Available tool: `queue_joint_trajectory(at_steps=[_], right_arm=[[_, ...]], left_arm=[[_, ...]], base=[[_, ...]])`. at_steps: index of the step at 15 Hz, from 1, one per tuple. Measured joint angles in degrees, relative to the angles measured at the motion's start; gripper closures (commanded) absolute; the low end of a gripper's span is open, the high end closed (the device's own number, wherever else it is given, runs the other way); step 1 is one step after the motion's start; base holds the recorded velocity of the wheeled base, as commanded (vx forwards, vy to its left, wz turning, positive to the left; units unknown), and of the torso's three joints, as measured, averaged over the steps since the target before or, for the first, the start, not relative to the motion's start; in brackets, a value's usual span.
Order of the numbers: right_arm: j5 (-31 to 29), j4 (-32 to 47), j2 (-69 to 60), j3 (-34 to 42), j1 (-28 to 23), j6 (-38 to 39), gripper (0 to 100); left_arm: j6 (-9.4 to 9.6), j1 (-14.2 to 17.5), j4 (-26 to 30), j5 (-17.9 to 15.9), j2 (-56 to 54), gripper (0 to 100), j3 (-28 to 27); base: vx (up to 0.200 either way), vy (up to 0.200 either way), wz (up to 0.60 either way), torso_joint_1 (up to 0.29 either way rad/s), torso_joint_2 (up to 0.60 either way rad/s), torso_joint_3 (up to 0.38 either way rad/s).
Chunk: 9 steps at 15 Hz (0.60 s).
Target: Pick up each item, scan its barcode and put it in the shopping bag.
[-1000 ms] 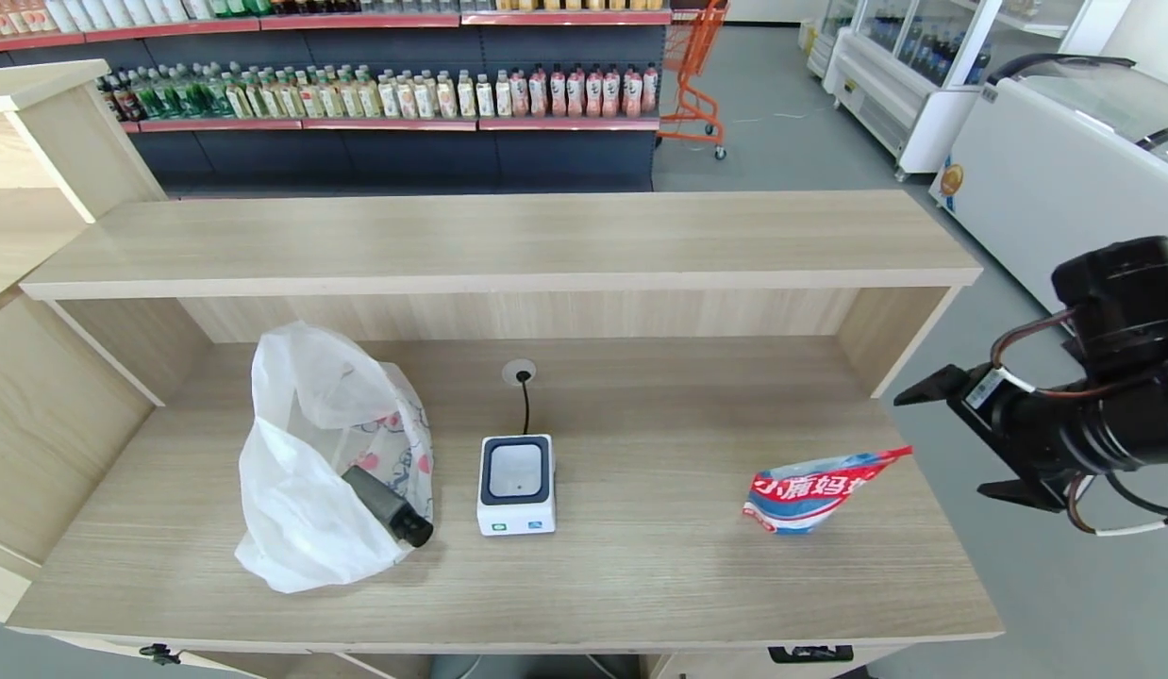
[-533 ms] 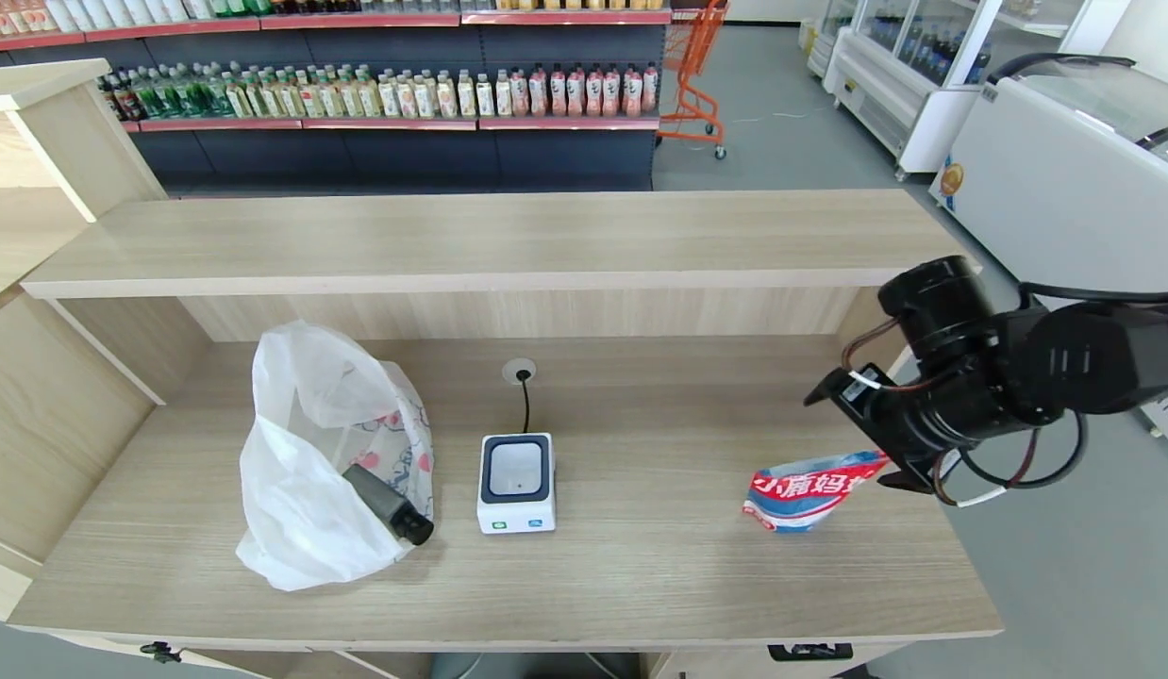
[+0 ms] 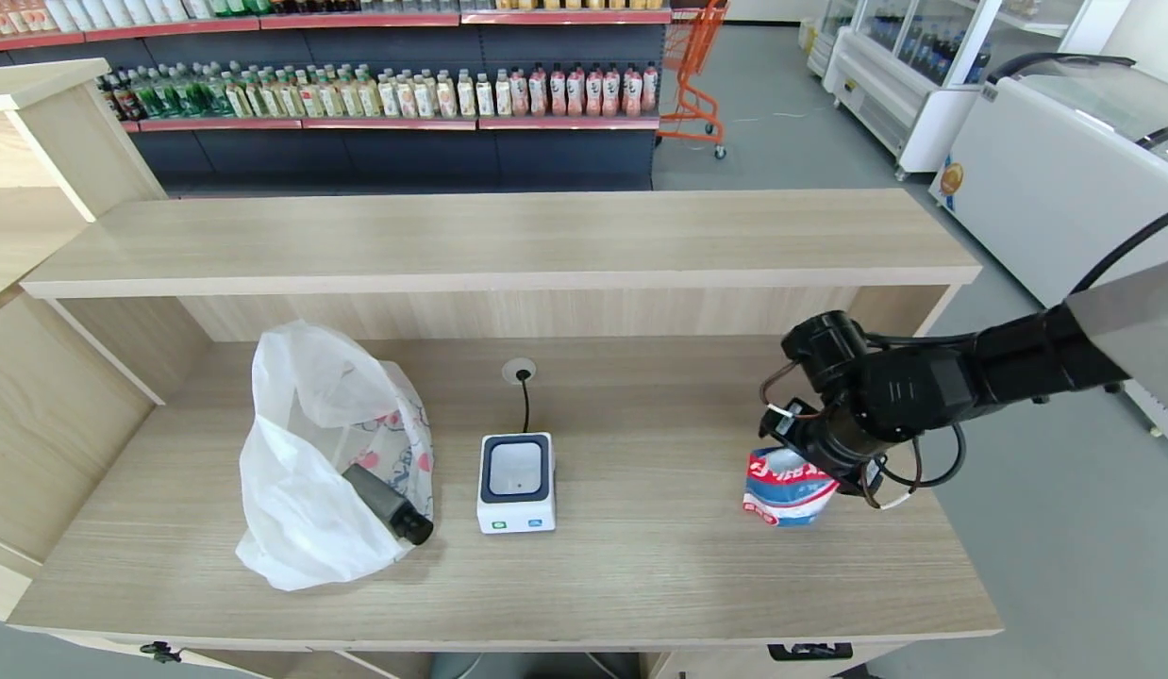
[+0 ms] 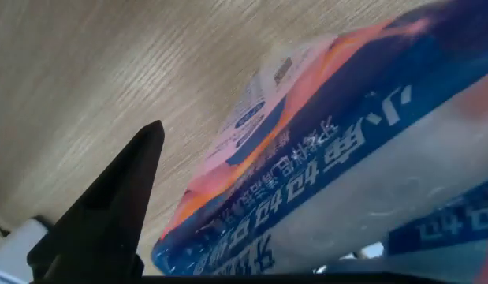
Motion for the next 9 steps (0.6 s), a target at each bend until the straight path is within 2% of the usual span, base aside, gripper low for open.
queue_joint_trajectory(at_steps=[2,9], right_arm=[[-2.62,-1.34,2.97,-0.15,0.13,-3.67,100],[-4.23,-5.23,4.41,1.04,0.22,-11.01,100]], left_arm=[[0.0,0.0,-0.02,0.0,0.0,0,0.0],[0.02,0.0,-0.02,0.0,0.0,0,0.0]], base=[[0.0,0.0,0.0,0.0,0.0,0.0],[0.0,0.0,0.0,0.0,0.0,0.0]])
